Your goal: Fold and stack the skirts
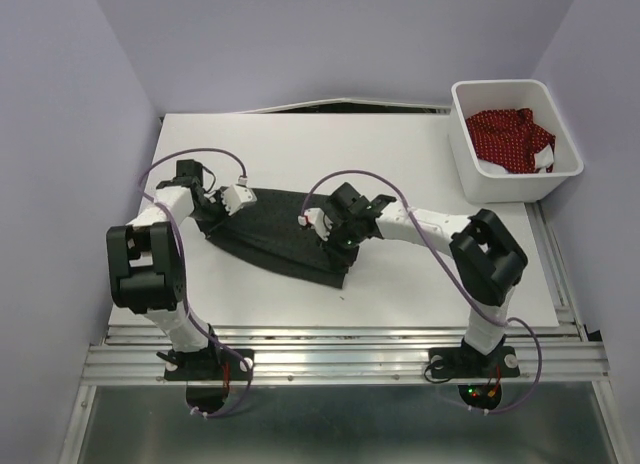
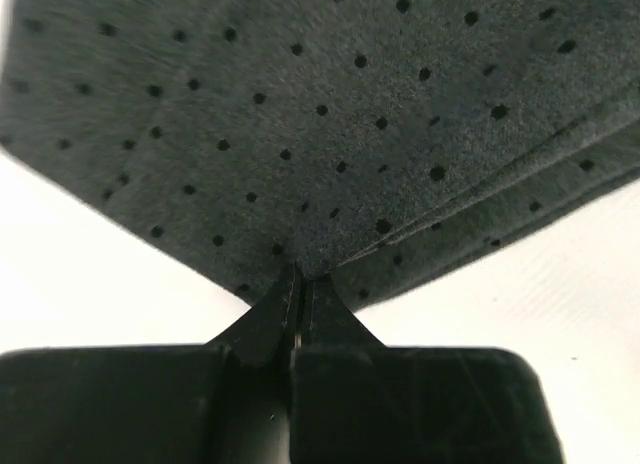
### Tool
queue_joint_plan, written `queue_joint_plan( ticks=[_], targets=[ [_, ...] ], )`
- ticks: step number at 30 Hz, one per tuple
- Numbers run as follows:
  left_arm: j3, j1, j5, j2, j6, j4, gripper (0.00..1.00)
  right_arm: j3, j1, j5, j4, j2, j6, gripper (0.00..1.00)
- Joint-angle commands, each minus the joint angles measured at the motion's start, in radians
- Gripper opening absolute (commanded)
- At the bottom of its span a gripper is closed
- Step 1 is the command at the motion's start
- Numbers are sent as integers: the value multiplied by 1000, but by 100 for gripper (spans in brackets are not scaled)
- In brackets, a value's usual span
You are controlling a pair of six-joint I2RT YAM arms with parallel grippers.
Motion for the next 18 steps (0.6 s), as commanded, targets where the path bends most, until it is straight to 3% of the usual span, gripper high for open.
queue_joint_plan(
  ticks=[1, 4, 8, 12, 13, 16, 17, 18],
  targets=[
    [-4, 17, -75, 93, -9, 40, 0, 1, 13, 10, 71, 96, 49, 1],
    [-25, 21, -63, 87, 24, 20, 7, -14, 13, 114, 90, 130, 18, 1],
    [-73, 31, -33, -1, 26, 62, 11, -34, 13, 136, 101, 108, 23, 1],
    [-52, 36, -3, -39, -6, 45, 51, -33, 13, 199, 104, 92, 15, 1],
    [-30, 39, 35, -48, -8, 36, 65, -30, 1, 232, 111, 95, 4, 1],
    [31, 54, 155, -97, -20, -19, 75, -15, -82, 274, 111, 113, -72, 1],
    [48, 56, 186, -111, -18, -56, 90, -8, -106, 280, 111, 113, -89, 1],
    [74, 56, 231, -139, -29, -66, 90, 16, -148, 283, 110, 111, -123, 1]
  ],
)
